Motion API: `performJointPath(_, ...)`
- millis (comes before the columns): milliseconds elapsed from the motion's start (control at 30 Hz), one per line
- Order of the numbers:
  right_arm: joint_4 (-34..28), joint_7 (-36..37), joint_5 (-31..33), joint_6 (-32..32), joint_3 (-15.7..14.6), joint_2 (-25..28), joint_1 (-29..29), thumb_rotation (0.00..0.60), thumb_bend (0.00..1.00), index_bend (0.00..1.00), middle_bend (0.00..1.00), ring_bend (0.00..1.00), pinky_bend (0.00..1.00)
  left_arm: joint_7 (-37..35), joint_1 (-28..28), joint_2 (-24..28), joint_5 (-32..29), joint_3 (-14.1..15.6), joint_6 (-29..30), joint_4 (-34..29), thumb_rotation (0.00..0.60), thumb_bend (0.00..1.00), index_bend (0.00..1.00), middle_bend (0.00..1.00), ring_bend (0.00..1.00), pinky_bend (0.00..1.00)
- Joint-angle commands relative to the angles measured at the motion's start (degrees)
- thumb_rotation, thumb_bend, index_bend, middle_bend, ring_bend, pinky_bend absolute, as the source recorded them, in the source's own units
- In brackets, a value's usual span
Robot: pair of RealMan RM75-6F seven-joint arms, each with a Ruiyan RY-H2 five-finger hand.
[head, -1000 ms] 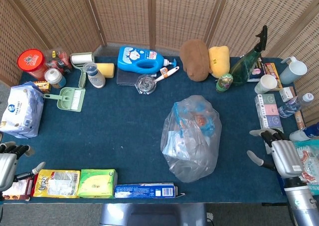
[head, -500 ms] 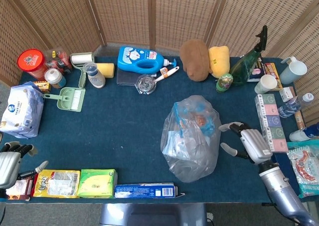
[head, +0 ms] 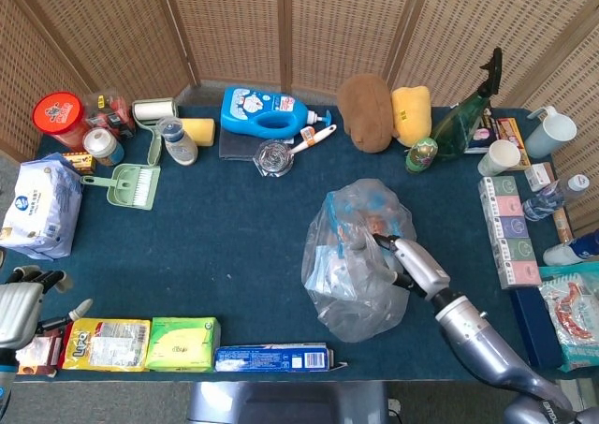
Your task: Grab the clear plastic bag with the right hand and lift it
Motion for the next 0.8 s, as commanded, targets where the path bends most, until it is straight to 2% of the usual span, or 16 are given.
performJointPath(33,-2.1,3.0,2.7,-3.7,2.1,-1.1,3.3,0.000,0.20,0.31,0.36,0.27,0.19,-0.7,-0.1,-0.6,-0.6,0.0,-0.7,1.0,0.000,0.15,0.46,0.51,0.44,0.24)
performJointPath(133,-3.4,6.5,5.7,-6.7,3.7,-0.3,5.0,0.000,0.20,0.32,0.36,0.27,0.19,-1.3,-0.2,-1.0,-0.9,0.0,-0.9,1.8,0.000,0.15,0.46,0.51,0.44,0.24)
performJointPath(267,-5.6,14.5,10.1,-10.8,7.0,1.1,6.8,0.000,0.20,0.35,0.39,0.29,0.19,-2.0,-0.2,-1.4,-1.1,-0.1,-0.9,2.8,0.000,0.15,0.46,0.51,0.44,0.24)
performJointPath(433,-7.2,28.6,17.3,-17.8,13.3,3.5,8.5,0.000,0.20,0.38,0.43,0.36,0.19,-2.5,-0.3,-1.7,-1.3,-0.2,-1.1,3.6,0.000,0.15,0.46,0.51,0.44,0.24)
performJointPath(500,-7.4,35.0,20.5,-21.8,16.7,5.1,9.0,0.000,0.20,0.40,0.46,0.40,0.20,-2.6,-0.2,-1.8,-1.5,-0.2,-1.0,3.8,0.000,0.15,0.46,0.51,0.44,0.24)
performJointPath(600,-6.5,43.6,23.7,-26.1,23.1,7.1,8.4,0.000,0.19,0.44,0.53,0.50,0.34,-2.8,-0.1,-1.9,-1.6,-0.2,-0.9,4.1,0.000,0.15,0.46,0.51,0.44,0.24)
performJointPath(667,-5.9,45.6,24.0,-27.5,25.3,7.9,7.9,0.000,0.19,0.47,0.57,0.56,0.50,-2.8,-0.1,-1.9,-1.6,-0.2,-0.9,4.2,0.000,0.15,0.46,0.51,0.44,0.24)
performJointPath(733,-5.5,46.8,24.5,-28.1,27.3,8.8,7.3,0.008,0.20,0.49,0.59,0.60,0.60,-2.8,-0.1,-1.9,-1.7,-0.2,-0.9,4.2,0.000,0.15,0.46,0.51,0.44,0.24)
performJointPath(800,-5.4,47.6,25.1,-28.1,29.4,9.9,6.5,0.060,0.22,0.49,0.61,0.63,0.68,-2.8,-0.2,-1.9,-1.6,-0.2,-0.9,4.2,0.000,0.15,0.46,0.51,0.44,0.24)
